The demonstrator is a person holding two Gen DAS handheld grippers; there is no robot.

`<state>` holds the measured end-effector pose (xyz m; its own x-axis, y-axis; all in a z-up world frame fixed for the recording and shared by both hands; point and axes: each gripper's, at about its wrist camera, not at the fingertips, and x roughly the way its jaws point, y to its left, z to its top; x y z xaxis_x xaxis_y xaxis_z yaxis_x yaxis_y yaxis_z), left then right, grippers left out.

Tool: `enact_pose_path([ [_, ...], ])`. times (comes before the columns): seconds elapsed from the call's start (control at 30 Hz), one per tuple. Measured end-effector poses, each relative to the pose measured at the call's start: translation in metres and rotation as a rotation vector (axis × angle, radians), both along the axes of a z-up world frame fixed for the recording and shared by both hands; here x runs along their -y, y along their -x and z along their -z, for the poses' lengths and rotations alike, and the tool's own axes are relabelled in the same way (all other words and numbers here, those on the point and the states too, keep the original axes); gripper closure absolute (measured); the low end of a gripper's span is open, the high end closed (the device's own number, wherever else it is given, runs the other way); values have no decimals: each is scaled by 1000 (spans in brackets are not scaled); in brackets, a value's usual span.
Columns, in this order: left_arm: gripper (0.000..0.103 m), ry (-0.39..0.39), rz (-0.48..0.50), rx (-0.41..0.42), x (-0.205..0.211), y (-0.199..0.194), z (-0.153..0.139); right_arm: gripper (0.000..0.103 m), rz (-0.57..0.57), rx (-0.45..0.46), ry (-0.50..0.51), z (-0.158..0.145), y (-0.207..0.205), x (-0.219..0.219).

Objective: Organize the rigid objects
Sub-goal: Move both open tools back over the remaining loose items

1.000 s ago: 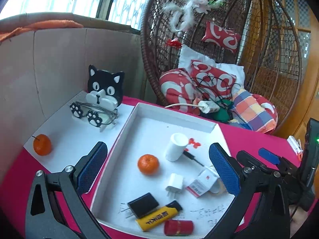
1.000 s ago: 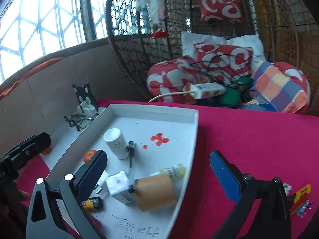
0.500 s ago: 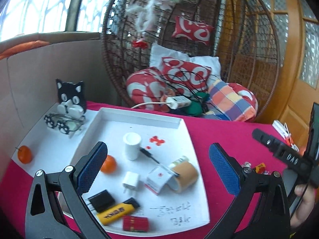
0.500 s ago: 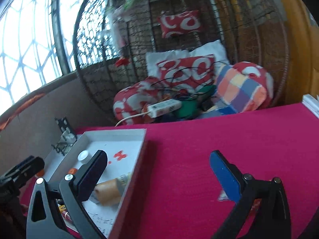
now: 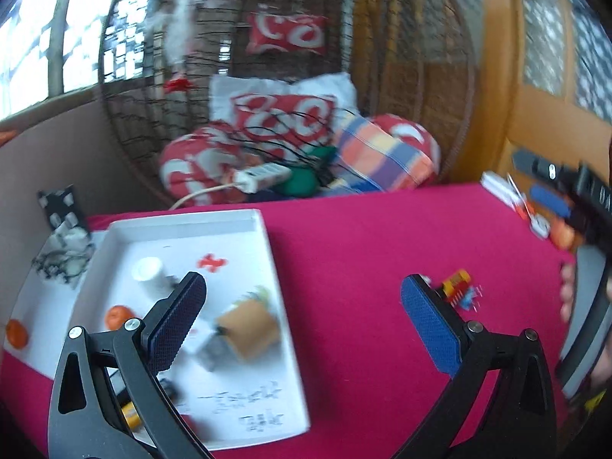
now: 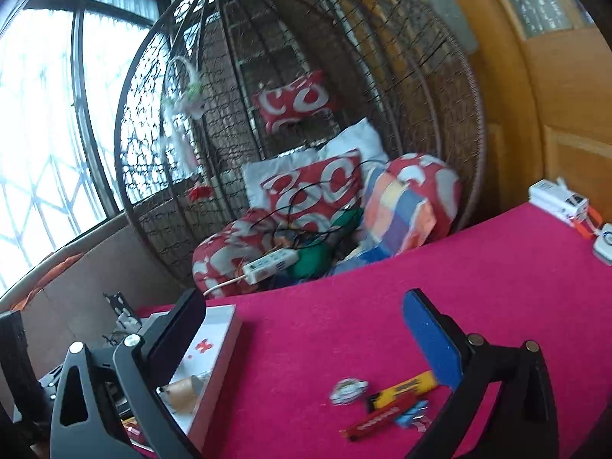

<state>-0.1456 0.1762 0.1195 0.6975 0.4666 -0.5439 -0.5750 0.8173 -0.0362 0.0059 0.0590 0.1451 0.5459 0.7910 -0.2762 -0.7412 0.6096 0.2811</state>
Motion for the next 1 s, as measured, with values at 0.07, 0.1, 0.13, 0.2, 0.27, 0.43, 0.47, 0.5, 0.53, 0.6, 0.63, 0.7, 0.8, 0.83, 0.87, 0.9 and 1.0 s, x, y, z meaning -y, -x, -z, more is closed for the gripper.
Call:
enact_pose_path([
  [0.07,0,1,46,-29,11,-15,6,0,23,-7,-5,2,-9,15],
  [0.1,0,10,71,-43,15,-23,9,0,31,-14,-8,4,-14,21],
  [0.13,0,20,100,-56,21,-31,13,0,42,-24,-8,7,-20,29],
  [0.2,0,28,155,-97,34,-49,22,0,60,-33,-4,11,-28,40],
  [0.27,0,17,209,-147,51,-69,31,0,75,-41,7,16,-37,52],
  [0.43,0,36,275,-198,73,-102,50,0,59,-61,81,35,-56,70],
  [0.47,0,49,283,-206,75,-108,54,0,49,-66,105,40,-60,73],
  [0.5,0,55,286,-212,76,-112,57,0,37,-69,126,45,-64,74],
  [0.53,0,56,287,-221,77,-118,61,0,22,-70,152,50,-67,75],
  [0.6,0,46,301,-244,82,-129,69,0,-1,-68,202,57,-71,76],
  [0.63,0,37,309,-254,84,-133,72,0,-14,-58,239,63,-73,77],
  [0.7,0,15,322,-277,88,-142,78,0,-33,-40,291,69,-75,76],
  [0.8,0,-5,341,-313,91,-155,89,0,-63,-42,347,78,-78,79],
  [0.83,0,-10,344,-328,91,-159,92,0,-74,-46,358,80,-79,80],
  [0.87,0,-11,350,-341,91,-164,94,0,-76,-46,362,82,-80,82],
  [0.9,0,-12,353,-347,90,-167,96,0,-81,-49,364,82,-81,84],
  [1.0,11,-8,365,-360,90,-175,100,0,-103,-57,361,84,-83,87],
])
